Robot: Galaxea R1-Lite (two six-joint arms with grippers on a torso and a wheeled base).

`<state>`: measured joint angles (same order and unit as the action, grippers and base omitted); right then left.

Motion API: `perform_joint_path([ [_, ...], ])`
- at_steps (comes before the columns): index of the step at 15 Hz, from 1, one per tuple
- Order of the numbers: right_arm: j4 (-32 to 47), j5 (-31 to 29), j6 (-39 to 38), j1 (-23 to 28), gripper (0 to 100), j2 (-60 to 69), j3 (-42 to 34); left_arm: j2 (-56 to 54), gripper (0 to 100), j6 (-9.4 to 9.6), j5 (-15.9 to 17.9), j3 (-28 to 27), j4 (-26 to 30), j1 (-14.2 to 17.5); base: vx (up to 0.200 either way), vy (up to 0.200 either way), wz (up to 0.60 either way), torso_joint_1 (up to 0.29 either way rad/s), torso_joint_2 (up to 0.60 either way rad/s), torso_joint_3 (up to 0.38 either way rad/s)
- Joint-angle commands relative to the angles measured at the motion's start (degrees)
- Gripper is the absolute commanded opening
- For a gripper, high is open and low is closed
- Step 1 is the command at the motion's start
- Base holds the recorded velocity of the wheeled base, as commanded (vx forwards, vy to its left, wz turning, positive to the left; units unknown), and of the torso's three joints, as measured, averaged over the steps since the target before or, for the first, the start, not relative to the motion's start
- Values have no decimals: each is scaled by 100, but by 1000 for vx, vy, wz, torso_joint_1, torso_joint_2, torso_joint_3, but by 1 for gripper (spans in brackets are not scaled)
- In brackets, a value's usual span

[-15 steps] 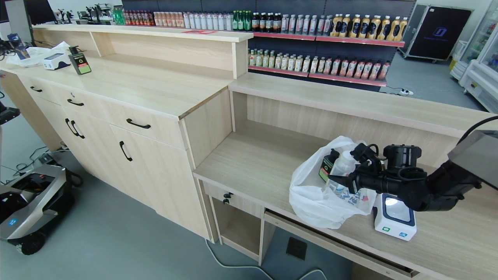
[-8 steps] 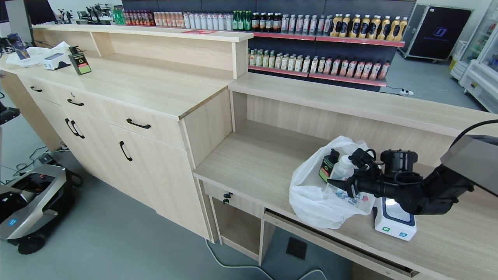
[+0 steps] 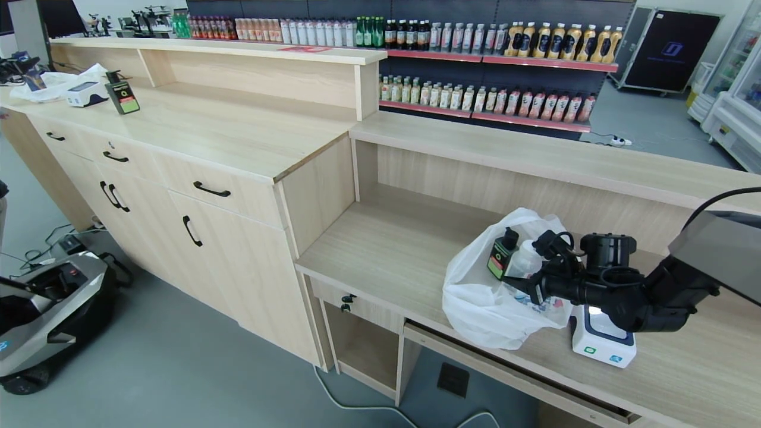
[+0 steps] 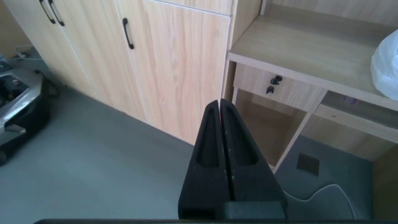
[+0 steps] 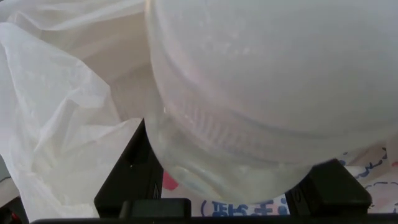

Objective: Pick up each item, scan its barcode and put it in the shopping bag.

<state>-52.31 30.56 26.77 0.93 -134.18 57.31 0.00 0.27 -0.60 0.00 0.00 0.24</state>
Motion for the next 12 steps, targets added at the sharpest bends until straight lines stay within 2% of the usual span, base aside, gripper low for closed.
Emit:
perform_joint_path([
  [1,28,-15,4,13,0,-91,-18,0,0,0,-2,0,0,2,0,0,0,0,0,0],
  [10,45,11,-190,101,0,-99,35,0,0,0,-2,0,0,2,0,0,0,0,0,0],
  [11,54,11,-190,127,100,-91,35,0,0,0,-2,0,0,2,0,0,0,0,0,0],
  [12,63,20,-190,127,100,-91,35,0,0,0,-2,0,0,2,0,0,0,0,0,0],
])
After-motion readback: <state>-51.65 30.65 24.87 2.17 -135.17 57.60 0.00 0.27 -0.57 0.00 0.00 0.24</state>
